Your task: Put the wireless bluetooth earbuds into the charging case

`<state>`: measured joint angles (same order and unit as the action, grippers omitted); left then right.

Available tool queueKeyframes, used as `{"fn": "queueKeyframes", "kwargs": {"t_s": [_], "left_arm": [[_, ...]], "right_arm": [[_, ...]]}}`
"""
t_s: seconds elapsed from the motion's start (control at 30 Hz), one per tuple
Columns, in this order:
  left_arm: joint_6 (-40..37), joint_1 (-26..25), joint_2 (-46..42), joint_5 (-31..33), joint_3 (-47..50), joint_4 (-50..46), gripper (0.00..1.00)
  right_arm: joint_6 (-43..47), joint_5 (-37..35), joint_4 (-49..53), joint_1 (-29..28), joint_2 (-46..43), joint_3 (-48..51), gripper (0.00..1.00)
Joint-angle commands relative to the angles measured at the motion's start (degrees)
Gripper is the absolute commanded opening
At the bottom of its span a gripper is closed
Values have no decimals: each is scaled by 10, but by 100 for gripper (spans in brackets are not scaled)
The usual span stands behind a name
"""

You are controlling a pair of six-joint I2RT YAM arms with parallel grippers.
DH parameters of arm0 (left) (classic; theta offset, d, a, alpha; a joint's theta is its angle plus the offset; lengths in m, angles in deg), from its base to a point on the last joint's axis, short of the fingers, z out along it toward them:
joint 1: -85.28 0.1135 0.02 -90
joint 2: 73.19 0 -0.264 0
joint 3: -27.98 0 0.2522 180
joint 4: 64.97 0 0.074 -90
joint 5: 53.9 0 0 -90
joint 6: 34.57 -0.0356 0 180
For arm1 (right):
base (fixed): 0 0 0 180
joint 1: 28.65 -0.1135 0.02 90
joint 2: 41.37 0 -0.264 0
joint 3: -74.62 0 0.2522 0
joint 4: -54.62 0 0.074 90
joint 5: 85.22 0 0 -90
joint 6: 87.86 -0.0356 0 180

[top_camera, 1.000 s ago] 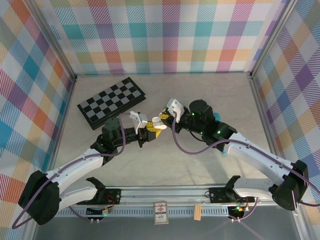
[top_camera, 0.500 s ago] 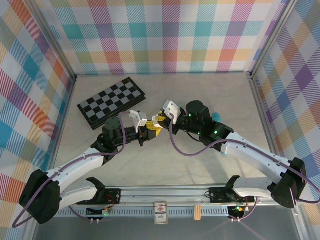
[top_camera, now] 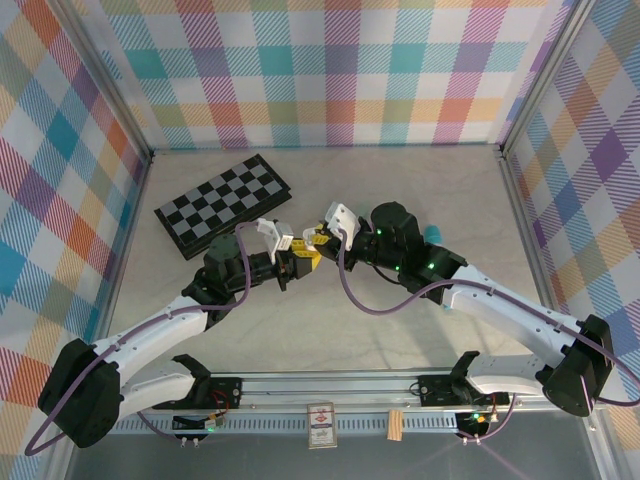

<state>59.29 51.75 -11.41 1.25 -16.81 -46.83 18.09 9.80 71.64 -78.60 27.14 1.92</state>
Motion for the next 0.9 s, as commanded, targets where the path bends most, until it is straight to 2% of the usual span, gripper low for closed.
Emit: {"fn": "queueKeyframes", "kwargs": {"t_s": [0.0,0.3,0.47,0.7,0.87], "left_arm": [[11,5,-3,0,-20,31,5],[14,5,-5,7,-19,36,6],[13,5,-6,6,-17,39,5],[2,5,-9,8,-9,39,5],[-48,5,-16,-6,-7,15,6]], "right_arm": [[4,4,-7,-5,-16,2,22],[17,45,26,-5,-19,-4,24],[24,39,45,-5,-19,-10,27],[13,29,24,-4,-40,-9,36],[-7,28,2,-2,-66,-2,44]]}}
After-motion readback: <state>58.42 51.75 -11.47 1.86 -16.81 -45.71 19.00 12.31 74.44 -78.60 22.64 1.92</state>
